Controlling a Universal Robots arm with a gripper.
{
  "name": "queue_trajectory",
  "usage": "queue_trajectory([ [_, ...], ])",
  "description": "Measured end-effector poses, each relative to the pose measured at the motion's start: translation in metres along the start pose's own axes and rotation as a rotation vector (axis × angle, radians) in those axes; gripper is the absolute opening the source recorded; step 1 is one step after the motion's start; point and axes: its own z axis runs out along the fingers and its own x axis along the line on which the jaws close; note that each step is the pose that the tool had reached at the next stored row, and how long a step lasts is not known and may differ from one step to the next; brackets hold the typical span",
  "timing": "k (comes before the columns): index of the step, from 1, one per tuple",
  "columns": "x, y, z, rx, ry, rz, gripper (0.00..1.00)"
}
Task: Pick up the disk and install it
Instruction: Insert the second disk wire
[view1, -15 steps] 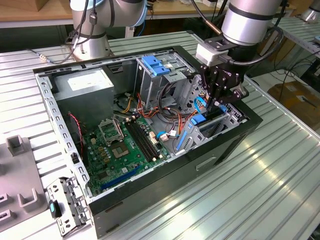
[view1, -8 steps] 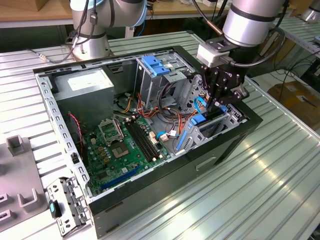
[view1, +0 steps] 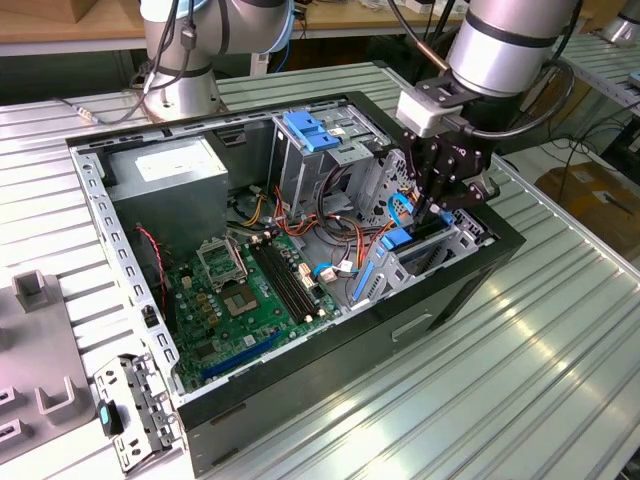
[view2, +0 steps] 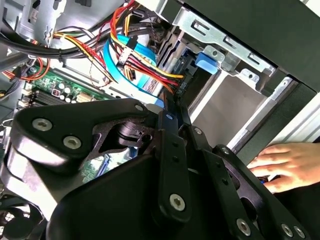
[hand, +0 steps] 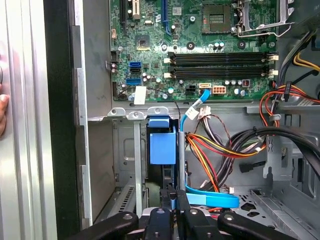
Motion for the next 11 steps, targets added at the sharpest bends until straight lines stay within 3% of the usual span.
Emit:
queue_trajectory([
  [5, 0.0012, -0.0008, 0.0002, -0.0002, -0.0139, 0.001, 0.16],
  [11, 0.0057, -0.0008, 0.0004, -0.0003, -0.0145, 0.001, 0.16],
])
